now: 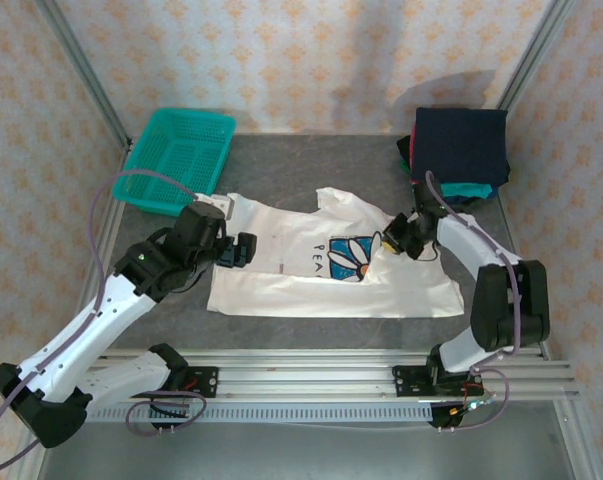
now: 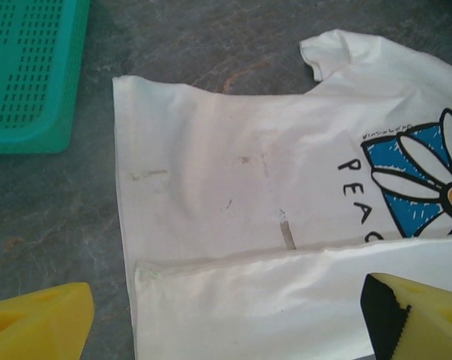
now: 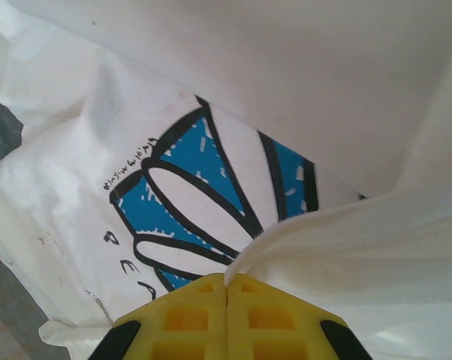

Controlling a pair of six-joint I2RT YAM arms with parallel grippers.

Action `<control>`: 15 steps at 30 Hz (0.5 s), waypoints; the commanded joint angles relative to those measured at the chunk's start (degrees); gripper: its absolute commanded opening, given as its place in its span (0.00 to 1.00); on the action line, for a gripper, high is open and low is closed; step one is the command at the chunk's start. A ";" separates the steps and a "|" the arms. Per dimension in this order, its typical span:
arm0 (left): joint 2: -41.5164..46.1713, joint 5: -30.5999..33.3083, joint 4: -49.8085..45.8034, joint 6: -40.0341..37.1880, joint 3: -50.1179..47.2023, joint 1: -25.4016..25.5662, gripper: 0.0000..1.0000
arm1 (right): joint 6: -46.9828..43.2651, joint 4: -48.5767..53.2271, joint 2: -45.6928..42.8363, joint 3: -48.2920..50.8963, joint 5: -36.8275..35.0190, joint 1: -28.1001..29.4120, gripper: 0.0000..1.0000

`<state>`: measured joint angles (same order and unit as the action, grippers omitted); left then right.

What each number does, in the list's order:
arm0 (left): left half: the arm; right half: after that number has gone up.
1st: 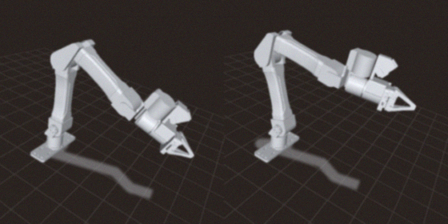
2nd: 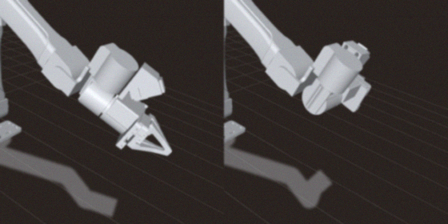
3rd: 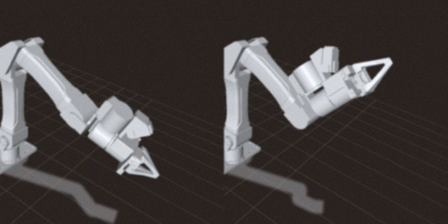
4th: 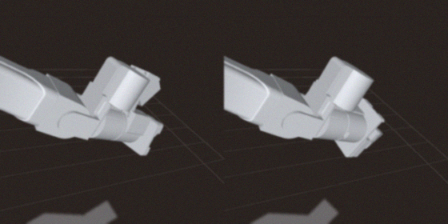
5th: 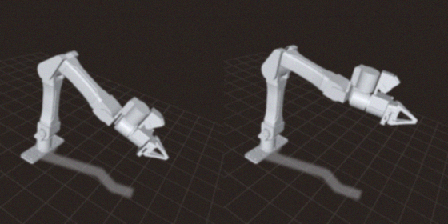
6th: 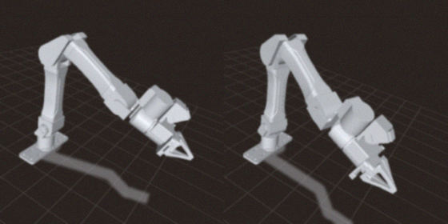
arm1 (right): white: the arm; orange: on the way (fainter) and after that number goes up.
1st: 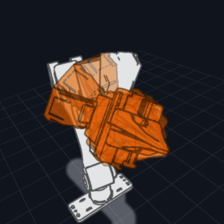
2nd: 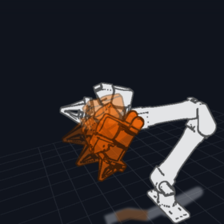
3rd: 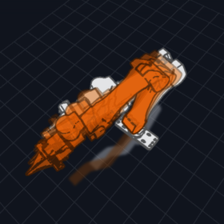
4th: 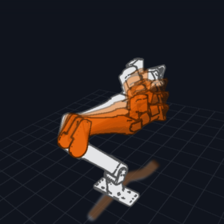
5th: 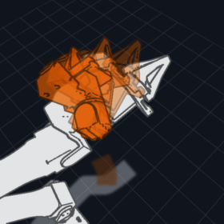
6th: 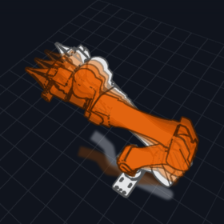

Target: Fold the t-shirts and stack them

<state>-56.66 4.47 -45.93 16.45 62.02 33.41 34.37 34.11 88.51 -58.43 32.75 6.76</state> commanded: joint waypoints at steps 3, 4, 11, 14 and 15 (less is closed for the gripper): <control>2.06 -1.02 -0.12 3.03 -2.96 0.65 0.93 | -1.65 -0.84 5.38 -4.84 0.52 2.58 0.00; 2.16 -1.26 -0.04 3.44 -3.48 0.56 0.93 | -1.66 -1.02 6.53 -5.54 0.73 3.08 0.00; 2.66 -1.96 1.17 5.97 -6.87 0.96 0.94 | -2.43 -1.06 13.07 -10.40 0.34 5.80 0.01; 2.13 -1.93 1.84 6.98 -7.95 1.13 0.94 | -2.70 -2.30 14.23 -11.41 1.11 5.89 0.05; 1.76 -1.88 2.05 7.30 -8.17 1.13 0.94 | -2.69 -2.71 14.53 -11.77 1.41 5.89 0.07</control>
<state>-54.98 2.35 -45.45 21.61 54.83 34.15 32.75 33.12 102.17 -67.81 33.43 12.60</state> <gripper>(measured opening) 0.940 0.056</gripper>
